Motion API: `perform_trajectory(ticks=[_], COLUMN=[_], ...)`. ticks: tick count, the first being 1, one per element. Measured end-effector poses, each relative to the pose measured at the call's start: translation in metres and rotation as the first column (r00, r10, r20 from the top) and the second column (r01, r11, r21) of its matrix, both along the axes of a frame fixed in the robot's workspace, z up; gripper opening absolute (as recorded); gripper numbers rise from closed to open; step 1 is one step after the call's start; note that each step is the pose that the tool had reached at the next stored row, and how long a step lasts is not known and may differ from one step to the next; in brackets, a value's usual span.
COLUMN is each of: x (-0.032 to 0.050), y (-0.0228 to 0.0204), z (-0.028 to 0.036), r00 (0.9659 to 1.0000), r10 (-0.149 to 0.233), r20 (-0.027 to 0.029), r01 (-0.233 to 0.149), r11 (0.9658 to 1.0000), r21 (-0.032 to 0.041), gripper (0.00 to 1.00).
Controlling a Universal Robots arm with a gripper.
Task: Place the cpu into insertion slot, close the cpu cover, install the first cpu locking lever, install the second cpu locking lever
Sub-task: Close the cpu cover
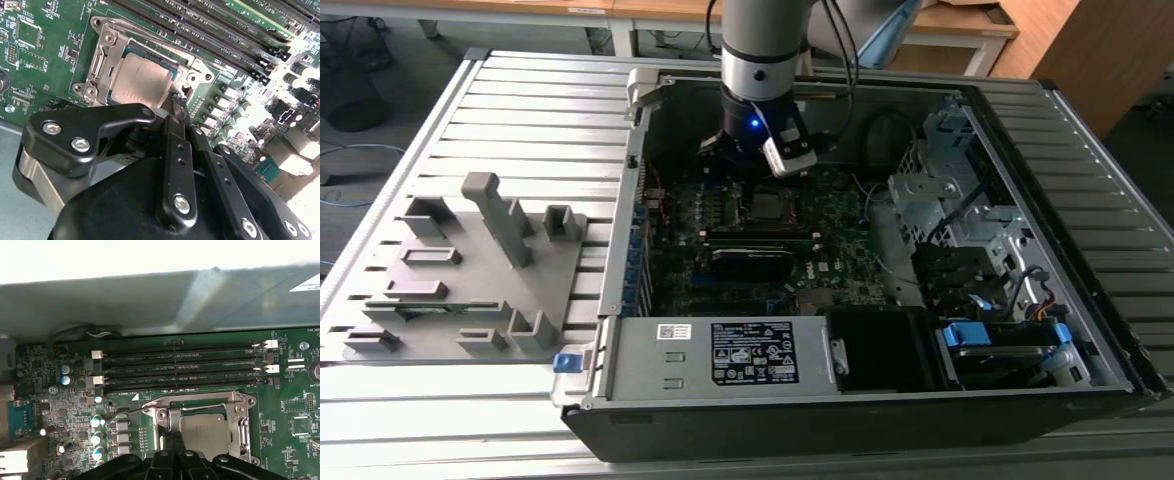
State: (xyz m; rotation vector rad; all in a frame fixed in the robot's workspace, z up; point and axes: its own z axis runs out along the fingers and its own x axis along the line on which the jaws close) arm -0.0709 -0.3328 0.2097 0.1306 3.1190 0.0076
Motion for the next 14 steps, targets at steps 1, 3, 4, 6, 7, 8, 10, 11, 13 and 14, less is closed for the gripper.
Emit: perform_trajectory(ticks=[1,3,4,6,7,8,10,11,13,14], x=[0.0000,-0.0001,-0.0002,-0.0004,-0.0004,-0.0004,-0.0006,-0.0007,-0.0010,-0.0011], y=[-0.0004,-0.0011,-0.0012,-0.0013,-0.0013,-0.0013,-0.0012,-0.0012,-0.0012,-0.0012], z=[-0.0002,-0.0013,-0.0020,-0.0029,-0.0029,-0.0029,-0.0032,-0.0038,-0.0054,-0.0065], r00=[1.0000,1.0000,1.0000,1.0000,1.0000,1.0000,1.0000,1.0000,1.0000,1.0000], r10=[0.000,0.000,0.000,0.000,0.000,0.000,0.000,0.000,0.000,0.000], r20=[-0.0001,-0.0001,-0.0001,-0.0002,-0.0003,-0.0003,-0.0001,0.0000,-0.0002,-0.0002], r01=[0.000,0.000,0.000,0.000,0.000,0.000,0.000,0.000,0.000,0.000], r11=[1.0000,1.0000,1.0000,1.0000,1.0000,1.0000,1.0000,1.0000,1.0000,1.0000], r21=[0.0000,0.0000,0.0000,-0.0002,-0.0002,-0.0003,0.0000,0.0002,-0.0001,-0.0001], gripper=[0.10,0.10,0.10,0.10,0.10,0.10,0.10,0.10,0.10,0.10])
